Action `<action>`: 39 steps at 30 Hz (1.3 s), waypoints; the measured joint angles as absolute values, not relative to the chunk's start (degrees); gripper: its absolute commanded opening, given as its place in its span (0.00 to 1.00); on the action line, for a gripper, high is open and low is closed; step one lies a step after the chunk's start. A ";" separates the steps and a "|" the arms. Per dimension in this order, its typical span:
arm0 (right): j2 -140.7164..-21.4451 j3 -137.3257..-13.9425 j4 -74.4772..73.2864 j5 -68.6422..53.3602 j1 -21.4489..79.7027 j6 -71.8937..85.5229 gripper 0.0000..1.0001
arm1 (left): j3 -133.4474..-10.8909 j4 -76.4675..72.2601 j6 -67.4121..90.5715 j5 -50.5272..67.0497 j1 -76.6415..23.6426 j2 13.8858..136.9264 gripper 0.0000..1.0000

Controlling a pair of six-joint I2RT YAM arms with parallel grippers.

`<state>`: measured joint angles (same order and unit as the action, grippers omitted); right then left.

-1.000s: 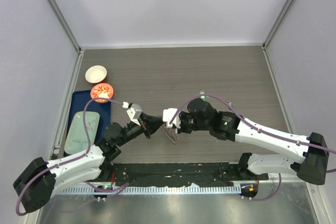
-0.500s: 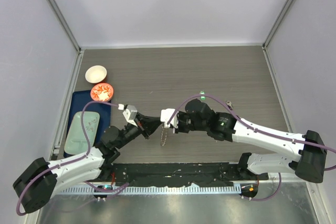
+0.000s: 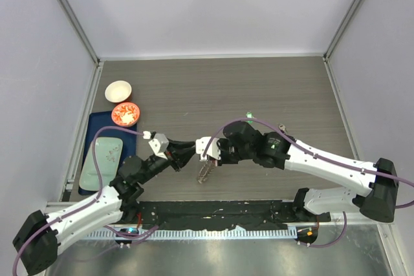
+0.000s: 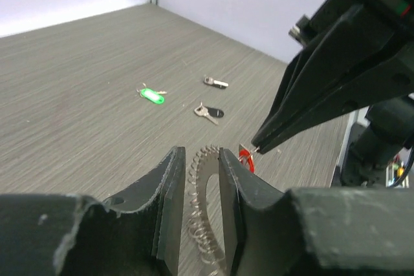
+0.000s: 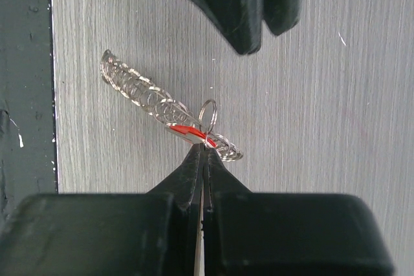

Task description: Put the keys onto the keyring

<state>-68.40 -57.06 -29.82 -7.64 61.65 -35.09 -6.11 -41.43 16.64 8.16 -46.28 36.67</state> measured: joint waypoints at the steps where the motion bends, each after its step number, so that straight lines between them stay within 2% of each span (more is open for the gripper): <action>1: -68.75 -57.76 -30.70 -7.57 61.67 -35.53 0.01 | -6.68 -40.32 15.46 9.17 -46.26 37.23 0.33; 14: -70.78 -61.41 -36.10 -7.03 62.15 -37.91 0.01 | -13.52 -34.30 2.15 26.52 -46.11 46.46 0.41; 29: -71.09 -61.78 -38.57 -6.98 62.50 -38.26 0.01 | -18.98 -26.96 -5.41 33.67 -45.76 52.03 0.27; 39: -70.46 -61.82 -40.18 -6.61 62.35 -38.26 0.01 | -20.23 -26.33 -6.70 35.16 -45.63 54.02 0.31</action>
<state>-70.46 -61.82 -40.18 -6.61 62.35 -38.26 -20.23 -26.33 -6.70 35.16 -45.63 54.02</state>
